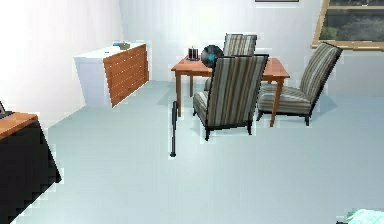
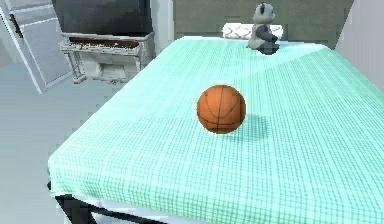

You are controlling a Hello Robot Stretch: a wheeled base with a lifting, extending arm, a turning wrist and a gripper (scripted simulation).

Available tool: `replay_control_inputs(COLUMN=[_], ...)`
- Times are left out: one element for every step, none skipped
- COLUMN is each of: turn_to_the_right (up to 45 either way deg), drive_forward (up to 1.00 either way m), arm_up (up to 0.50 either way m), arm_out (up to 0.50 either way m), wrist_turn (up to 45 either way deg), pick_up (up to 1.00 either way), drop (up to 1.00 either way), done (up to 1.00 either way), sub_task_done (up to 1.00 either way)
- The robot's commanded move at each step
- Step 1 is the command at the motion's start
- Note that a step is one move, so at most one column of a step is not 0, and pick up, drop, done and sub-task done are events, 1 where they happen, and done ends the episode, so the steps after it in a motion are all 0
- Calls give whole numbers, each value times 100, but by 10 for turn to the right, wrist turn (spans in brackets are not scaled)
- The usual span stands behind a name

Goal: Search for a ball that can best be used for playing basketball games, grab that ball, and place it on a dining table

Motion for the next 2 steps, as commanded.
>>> replay_control_inputs(turn_to_the_right=[90,0], drive_forward=[0,0], arm_up=[0,50], arm_out=[0,0], wrist_turn=[0,0], pick_up=[0,0], drop=[0,0], done=[0,0], sub_task_done=[0,0])
